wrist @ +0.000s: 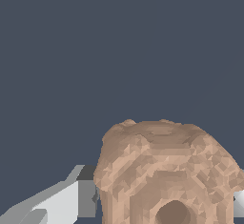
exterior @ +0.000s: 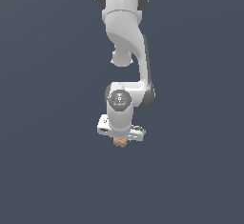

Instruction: Pick up the object and move it to a goal position.

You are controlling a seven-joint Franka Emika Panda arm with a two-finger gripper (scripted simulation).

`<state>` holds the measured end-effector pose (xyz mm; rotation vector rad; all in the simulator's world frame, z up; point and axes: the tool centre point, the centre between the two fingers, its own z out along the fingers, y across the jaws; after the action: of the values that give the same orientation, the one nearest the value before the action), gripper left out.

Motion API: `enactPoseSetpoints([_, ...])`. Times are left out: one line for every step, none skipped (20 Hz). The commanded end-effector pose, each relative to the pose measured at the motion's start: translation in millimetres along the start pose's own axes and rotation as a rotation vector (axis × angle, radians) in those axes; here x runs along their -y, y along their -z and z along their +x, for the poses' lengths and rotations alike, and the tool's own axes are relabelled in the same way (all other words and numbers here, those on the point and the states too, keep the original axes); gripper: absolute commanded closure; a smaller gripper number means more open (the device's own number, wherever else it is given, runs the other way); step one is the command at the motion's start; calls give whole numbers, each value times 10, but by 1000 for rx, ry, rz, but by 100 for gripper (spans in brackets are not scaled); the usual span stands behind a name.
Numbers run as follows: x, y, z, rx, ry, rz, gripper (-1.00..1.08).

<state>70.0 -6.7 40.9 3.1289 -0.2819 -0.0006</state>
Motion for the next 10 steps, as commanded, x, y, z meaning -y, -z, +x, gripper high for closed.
enactPoseSetpoints([0,2,1,0,0,0,108])
enactPoseSetpoints([0,2,0,0,0,0,108])
enactPoseSetpoints([0,3,-1,0,0,0,108])
enactPoseSetpoints([1,5,-5,0,0,0,108])
enactPoseSetpoints([1,8,-11,0,0,0,108])
enactPoseSetpoints([2,12,-20,0,0,0,108])
enactPoseSetpoints([4,18,-31,0,0,0,108])
enactPoseSetpoints([5,25,-45,0,0,0,108])
enactPoseSetpoints([7,34,-62,0,0,0,108])
enactPoseSetpoints([9,43,-82,0,0,0,108])
